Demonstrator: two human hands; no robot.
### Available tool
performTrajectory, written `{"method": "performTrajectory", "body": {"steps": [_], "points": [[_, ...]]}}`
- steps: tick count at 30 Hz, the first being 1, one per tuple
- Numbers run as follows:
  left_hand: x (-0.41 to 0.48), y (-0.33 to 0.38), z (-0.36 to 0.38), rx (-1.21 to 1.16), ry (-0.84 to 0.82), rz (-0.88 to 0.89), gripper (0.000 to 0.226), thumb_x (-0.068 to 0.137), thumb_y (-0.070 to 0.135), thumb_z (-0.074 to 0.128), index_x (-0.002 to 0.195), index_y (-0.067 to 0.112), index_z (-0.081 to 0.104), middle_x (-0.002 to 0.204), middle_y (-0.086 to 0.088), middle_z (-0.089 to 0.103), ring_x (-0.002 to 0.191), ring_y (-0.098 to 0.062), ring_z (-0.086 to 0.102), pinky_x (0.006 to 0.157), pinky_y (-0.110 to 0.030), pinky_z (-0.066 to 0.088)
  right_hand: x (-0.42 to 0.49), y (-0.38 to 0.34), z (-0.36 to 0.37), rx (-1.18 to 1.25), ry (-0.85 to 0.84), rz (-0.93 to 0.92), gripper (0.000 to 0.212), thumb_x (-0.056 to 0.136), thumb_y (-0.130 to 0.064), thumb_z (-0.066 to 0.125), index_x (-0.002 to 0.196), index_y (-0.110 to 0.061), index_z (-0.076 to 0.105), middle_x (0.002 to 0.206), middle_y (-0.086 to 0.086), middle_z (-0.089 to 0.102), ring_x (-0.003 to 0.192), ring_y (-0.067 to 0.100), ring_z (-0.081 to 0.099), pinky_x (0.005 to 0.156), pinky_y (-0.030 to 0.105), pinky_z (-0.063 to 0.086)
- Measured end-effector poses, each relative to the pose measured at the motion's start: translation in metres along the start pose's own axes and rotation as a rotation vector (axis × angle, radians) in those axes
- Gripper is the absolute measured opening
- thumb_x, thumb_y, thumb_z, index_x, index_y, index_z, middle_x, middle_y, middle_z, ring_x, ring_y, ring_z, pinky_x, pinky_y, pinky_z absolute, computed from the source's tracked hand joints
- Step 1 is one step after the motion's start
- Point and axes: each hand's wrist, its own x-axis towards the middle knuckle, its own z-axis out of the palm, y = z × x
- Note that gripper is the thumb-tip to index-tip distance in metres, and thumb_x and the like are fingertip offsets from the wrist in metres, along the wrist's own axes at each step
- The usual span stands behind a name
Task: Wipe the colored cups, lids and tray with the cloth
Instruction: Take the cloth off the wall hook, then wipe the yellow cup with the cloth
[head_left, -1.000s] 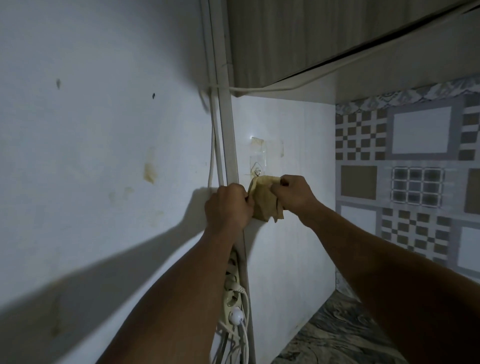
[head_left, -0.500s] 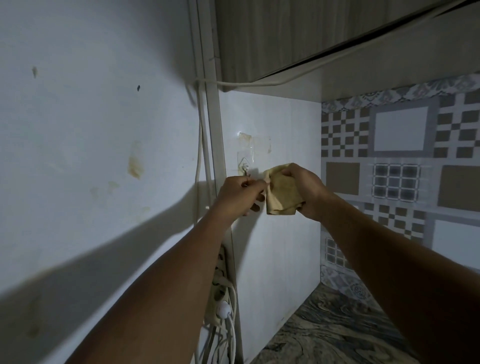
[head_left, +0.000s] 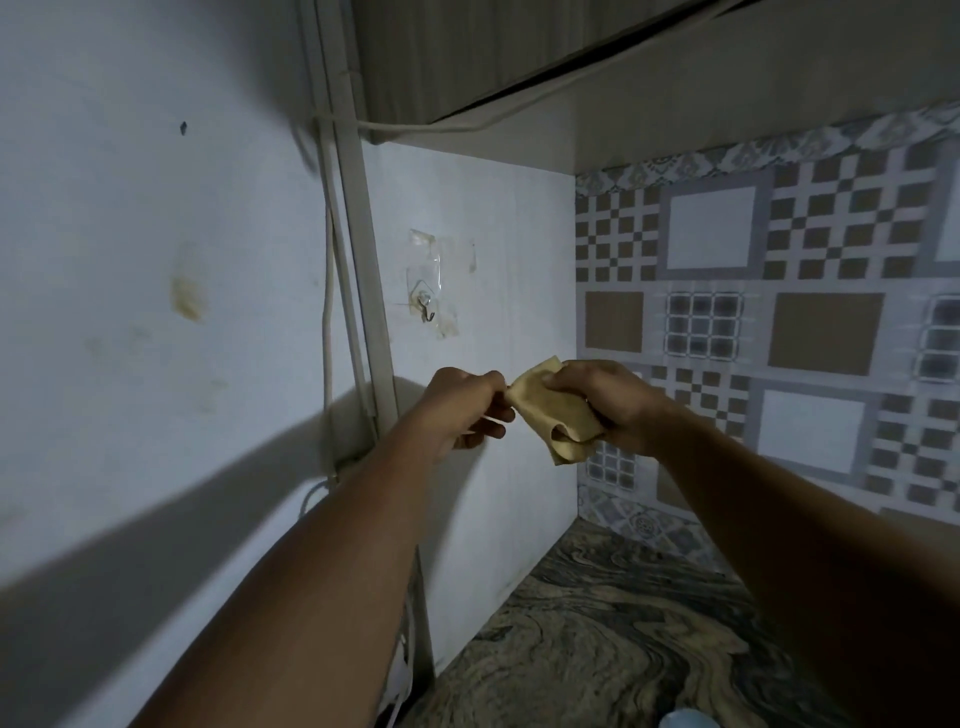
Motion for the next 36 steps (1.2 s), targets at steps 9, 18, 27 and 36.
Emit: {"method": "performTrajectory", "body": {"steps": [9,18,27,36], "points": [[-0.016,-0.021,0.037,-0.354,-0.036,-0.088,0.017,0.092,0.024,0.060,0.083,0.012,0.069,0.074,-0.004,0.071,0.065,-0.020,0.066,0.056,-0.028,0.048,-0.040,0.016,-0.003,0.302,0.030,0.123,0.034,0.100,-0.032,0.052,0.116,-0.003,0.062,0.099,0.018,0.069,0.077,0.032,0.066,0.059,0.039,0.050],[-0.058,-0.024,0.072,-0.313,0.007,-0.055,0.020,0.091,0.032,0.067,0.100,0.015,0.074,0.098,0.003,0.077,0.095,-0.023,0.069,0.079,-0.036,0.056,-0.093,0.034,-0.020,0.625,0.009,0.167,0.033,0.091,-0.010,0.063,0.123,-0.001,0.061,0.098,0.012,0.070,0.085,0.021,0.066,0.071,0.028,0.053],[-0.125,-0.034,0.133,-0.395,0.039,0.005,0.016,0.080,0.023,0.078,0.087,0.009,0.076,0.085,-0.005,0.078,0.084,-0.019,0.075,0.081,-0.033,0.051,-0.163,0.068,-0.053,0.684,0.144,0.250,0.039,0.088,-0.008,0.064,0.126,-0.002,0.059,0.098,0.013,0.069,0.079,0.022,0.066,0.062,0.027,0.056],[-0.186,-0.110,0.195,-0.365,0.032,-0.161,0.016,0.076,0.024,0.082,0.078,0.010,0.075,0.083,-0.008,0.077,0.080,-0.022,0.072,0.055,-0.026,0.042,-0.254,0.144,-0.057,1.058,0.300,0.423,0.007,0.092,-0.006,0.065,0.091,-0.001,0.068,0.076,0.016,0.075,0.060,0.025,0.073,0.049,0.027,0.056]]}}
